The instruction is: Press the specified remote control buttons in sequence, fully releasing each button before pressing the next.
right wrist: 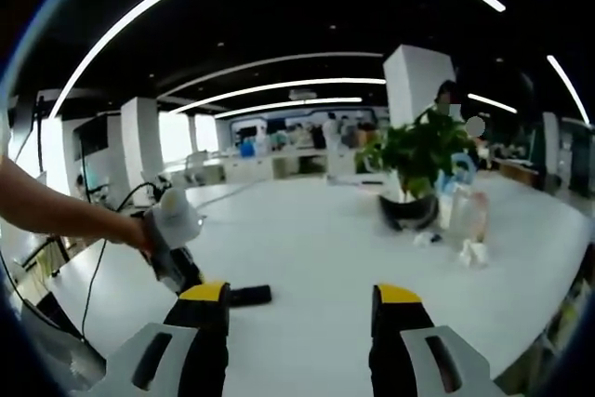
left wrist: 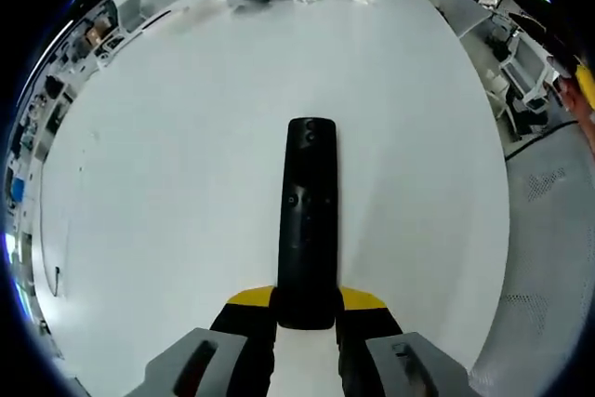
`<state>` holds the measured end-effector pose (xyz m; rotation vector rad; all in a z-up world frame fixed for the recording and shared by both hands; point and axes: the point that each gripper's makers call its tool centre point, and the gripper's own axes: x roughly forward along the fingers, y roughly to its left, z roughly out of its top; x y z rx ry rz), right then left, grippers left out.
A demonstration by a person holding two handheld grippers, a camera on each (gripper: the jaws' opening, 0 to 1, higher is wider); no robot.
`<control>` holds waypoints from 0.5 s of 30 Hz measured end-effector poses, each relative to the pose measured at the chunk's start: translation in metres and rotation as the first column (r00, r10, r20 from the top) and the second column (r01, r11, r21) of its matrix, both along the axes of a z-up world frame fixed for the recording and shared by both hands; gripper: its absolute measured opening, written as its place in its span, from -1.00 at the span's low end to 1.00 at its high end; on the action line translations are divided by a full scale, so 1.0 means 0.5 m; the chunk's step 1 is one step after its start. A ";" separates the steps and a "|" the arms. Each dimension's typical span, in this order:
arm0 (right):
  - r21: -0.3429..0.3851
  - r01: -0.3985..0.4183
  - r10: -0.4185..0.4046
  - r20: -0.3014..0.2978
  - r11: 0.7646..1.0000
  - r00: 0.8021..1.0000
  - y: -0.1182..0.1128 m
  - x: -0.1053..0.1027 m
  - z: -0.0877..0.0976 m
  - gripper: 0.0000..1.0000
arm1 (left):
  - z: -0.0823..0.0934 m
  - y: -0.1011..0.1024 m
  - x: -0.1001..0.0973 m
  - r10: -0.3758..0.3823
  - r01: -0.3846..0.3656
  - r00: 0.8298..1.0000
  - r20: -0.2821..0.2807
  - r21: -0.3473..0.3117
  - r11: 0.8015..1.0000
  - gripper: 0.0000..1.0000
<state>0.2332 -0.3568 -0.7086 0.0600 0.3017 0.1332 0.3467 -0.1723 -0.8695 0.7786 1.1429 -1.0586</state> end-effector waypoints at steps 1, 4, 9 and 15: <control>-0.001 -0.001 0.001 -0.001 1.000 1.000 0.000 0.000 0.000 0.19 | 0.000 -0.001 0.003 -0.002 0.002 1.000 0.002 -0.001 1.000 -0.54; -0.002 -0.001 0.001 -0.003 1.000 1.000 0.000 0.000 -0.001 0.19 | 0.000 -0.001 0.015 -0.001 0.001 1.000 -0.001 0.003 1.000 -0.54; -0.007 -0.003 0.003 -0.008 1.000 1.000 0.002 0.001 -0.003 0.18 | 0.001 -0.001 0.027 -0.001 0.001 1.000 -0.004 0.018 1.000 -0.54; -0.011 -0.001 0.001 -0.010 1.000 1.000 0.001 0.000 -0.004 0.17 | 0.001 0.001 0.047 -0.017 0.017 1.000 -0.010 0.025 1.000 -0.54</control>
